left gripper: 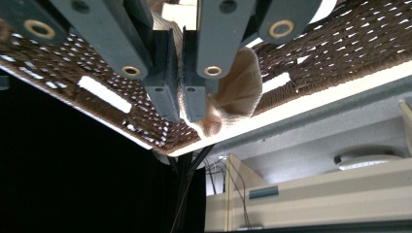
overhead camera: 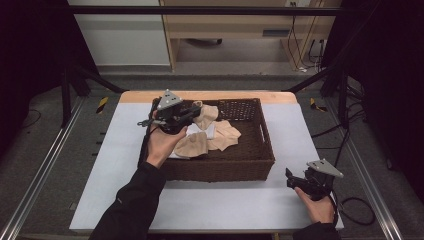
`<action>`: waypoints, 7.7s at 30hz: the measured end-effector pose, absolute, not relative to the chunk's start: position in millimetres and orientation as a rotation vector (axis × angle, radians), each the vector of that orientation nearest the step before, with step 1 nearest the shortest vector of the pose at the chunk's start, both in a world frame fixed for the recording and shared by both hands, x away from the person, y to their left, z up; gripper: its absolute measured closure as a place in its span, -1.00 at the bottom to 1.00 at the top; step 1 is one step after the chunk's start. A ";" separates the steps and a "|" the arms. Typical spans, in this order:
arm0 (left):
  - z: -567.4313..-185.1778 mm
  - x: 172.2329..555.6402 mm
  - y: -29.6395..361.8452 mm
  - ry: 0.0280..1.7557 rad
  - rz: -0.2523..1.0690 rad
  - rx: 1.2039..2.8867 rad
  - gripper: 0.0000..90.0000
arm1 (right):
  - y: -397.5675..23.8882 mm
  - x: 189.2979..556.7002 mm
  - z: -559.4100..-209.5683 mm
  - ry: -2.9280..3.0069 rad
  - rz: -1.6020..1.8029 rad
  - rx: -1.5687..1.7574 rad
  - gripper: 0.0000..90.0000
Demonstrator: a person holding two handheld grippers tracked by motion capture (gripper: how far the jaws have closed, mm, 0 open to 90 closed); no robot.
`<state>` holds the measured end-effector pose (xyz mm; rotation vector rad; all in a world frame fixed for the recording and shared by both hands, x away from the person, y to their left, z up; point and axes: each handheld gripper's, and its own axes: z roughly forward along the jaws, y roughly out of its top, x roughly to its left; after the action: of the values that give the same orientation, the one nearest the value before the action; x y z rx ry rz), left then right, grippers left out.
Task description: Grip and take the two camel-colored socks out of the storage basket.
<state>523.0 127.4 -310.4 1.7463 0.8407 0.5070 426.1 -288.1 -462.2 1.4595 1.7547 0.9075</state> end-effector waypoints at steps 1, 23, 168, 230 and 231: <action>-307.2 519.1 129.1 0.829 0.510 1.740 0.90 | -288.1 426.1 -462.0 1.752 0.909 1.465 -0.89; -262.9 446.7 150.1 0.661 0.542 1.724 0.90 | -288.9 426.2 -460.6 1.759 0.901 1.472 -0.88; -411.9 582.9 125.1 1.055 0.514 2.047 0.21 | -289.6 427.3 -463.5 1.782 0.883 1.465 -0.89; -352.7 533.4 150.0 0.865 0.532 1.797 0.90 | -288.1 427.7 -463.4 1.795 0.881 1.466 -0.87; -348.4 530.6 151.1 0.856 0.539 1.787 0.90 | -288.4 427.7 -463.4 1.795 0.881 1.465 -0.87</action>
<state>530.6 151.1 -348.4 1.7872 0.8559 0.5394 427.7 -288.4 -463.4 1.4654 1.7955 0.8809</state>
